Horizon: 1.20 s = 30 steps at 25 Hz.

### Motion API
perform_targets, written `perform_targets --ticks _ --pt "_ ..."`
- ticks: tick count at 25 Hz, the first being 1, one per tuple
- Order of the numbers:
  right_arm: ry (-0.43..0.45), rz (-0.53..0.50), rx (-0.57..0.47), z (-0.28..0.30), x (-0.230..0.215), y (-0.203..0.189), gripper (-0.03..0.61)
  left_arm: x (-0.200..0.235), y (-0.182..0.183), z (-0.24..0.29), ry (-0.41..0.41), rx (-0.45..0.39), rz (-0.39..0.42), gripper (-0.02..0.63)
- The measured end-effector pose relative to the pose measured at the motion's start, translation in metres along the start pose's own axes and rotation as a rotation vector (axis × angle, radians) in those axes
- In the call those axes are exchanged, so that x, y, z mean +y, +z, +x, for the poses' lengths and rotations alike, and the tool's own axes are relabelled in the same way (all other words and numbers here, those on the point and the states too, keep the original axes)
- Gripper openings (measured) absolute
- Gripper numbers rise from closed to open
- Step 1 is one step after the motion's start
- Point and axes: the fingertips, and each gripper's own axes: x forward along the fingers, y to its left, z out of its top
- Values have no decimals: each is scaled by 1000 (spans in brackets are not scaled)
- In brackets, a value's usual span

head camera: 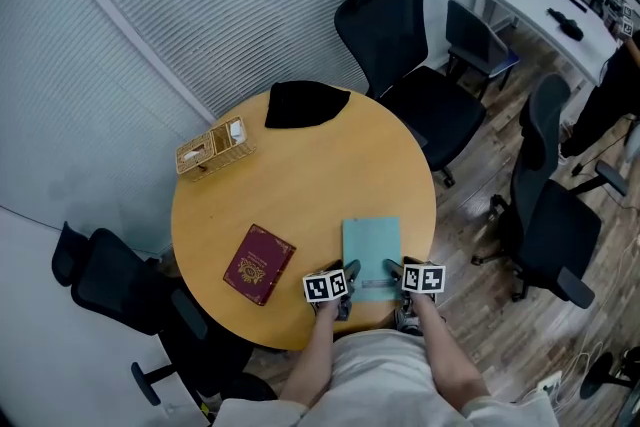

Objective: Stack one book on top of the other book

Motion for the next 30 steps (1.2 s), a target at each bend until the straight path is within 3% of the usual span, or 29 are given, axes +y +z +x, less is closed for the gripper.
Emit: perform_targets --ticks 7,11,18,21,30 --pt "9 78 2 3 -8 -8 265 0 -9 3 21 16 0 252" --pt "69 113 1 5 -1 -9 264 -6 -8 5 -23 18 -37 252" --pt "66 80 18 6 1 -13 261 -8 -9 5 -24 23 -29 252" --pt "17 39 36 5 -3 -15 188 -4 -10 5 19 36 -2 244" --pt "-4 -26 50 2 0 -17 182 -5 -10 3 48 45 22 238"
